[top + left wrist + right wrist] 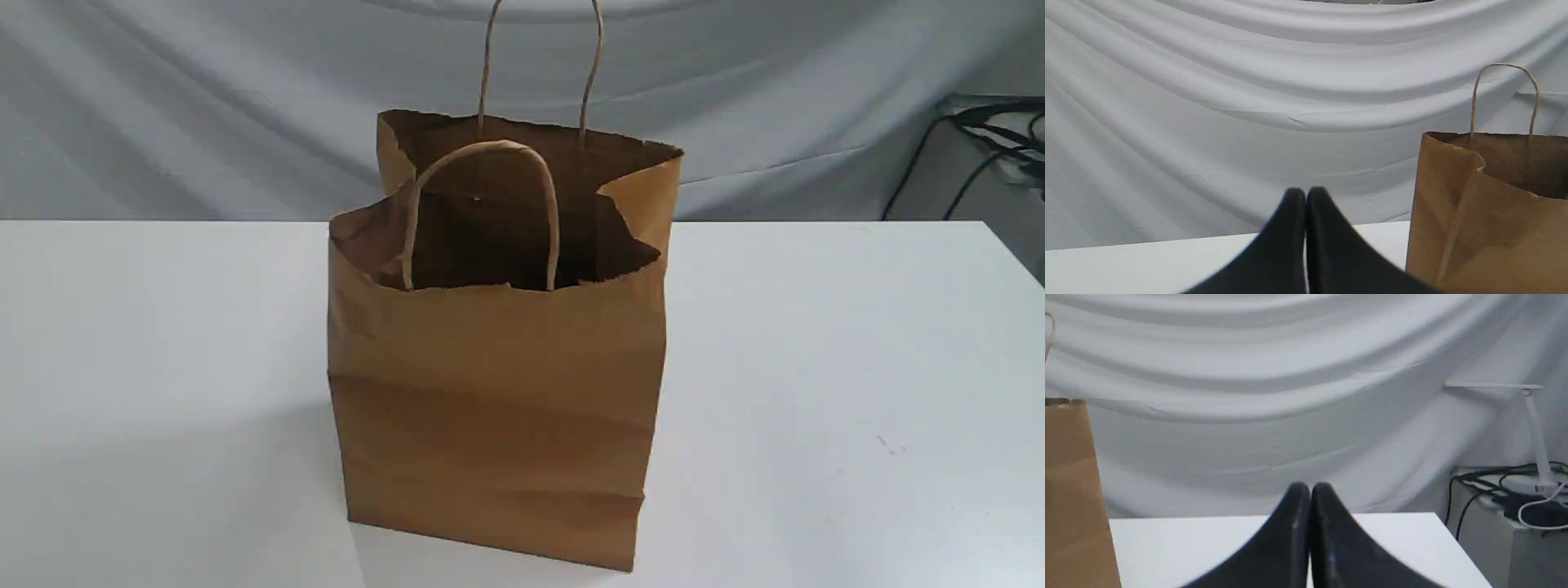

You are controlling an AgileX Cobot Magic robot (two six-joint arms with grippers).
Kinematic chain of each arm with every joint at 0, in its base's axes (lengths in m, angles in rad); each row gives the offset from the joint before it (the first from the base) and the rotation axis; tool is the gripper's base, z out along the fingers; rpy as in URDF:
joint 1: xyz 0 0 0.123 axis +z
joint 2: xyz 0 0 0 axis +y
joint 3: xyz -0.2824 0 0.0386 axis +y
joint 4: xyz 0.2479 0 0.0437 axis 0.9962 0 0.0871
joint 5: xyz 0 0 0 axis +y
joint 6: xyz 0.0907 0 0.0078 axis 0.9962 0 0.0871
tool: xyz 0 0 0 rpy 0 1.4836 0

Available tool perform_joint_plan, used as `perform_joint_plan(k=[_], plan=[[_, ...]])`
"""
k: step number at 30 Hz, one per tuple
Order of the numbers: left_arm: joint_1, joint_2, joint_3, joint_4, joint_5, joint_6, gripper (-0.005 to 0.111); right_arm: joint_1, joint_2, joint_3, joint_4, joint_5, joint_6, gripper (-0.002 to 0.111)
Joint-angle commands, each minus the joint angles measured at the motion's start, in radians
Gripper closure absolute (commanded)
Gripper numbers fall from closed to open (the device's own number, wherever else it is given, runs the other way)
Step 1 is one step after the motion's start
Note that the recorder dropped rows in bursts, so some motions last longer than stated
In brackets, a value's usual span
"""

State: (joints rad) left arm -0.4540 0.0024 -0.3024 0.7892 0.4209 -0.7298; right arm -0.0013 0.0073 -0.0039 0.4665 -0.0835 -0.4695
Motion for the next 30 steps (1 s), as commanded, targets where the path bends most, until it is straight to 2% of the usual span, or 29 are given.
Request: perform_joint_plan(k=[1, 9, 11, 13, 15, 20, 30], plan=[[-0.004, -0.002, 0.007, -0.005, 0.001, -0.009, 0.107, -0.008, -0.007, 0.004, -0.012, -0.039, 0.007, 0.108], [-0.004, -0.002, 0.007, -0.005, 0.001, -0.009, 0.107, -0.008, -0.007, 0.004, -0.026, -0.040, 0.017, 0.108], [-0.004, -0.002, 0.007, -0.005, 0.001, -0.009, 0.107, -0.008, -0.007, 0.004, -0.203, -0.018, 0.136, 0.108], [-0.004, -0.002, 0.007, -0.005, 0.001, -0.009, 0.107, -0.008, -0.007, 0.004, -0.435, -0.004, 0.337, 0.108], [-0.004, -0.002, 0.007, -0.005, 0.001, -0.009, 0.107, -0.008, -0.007, 0.004, -0.535, 0.019, 0.432, 0.108], [-0.004, -0.002, 0.007, -0.005, 0.001, -0.009, 0.107, -0.008, -0.007, 0.004, -0.596, 0.128, 0.449, 0.108], [-0.004, -0.002, 0.007, -0.005, 0.001, -0.009, 0.107, -0.008, -0.007, 0.004, -0.595, 0.196, 0.530, 0.108]])
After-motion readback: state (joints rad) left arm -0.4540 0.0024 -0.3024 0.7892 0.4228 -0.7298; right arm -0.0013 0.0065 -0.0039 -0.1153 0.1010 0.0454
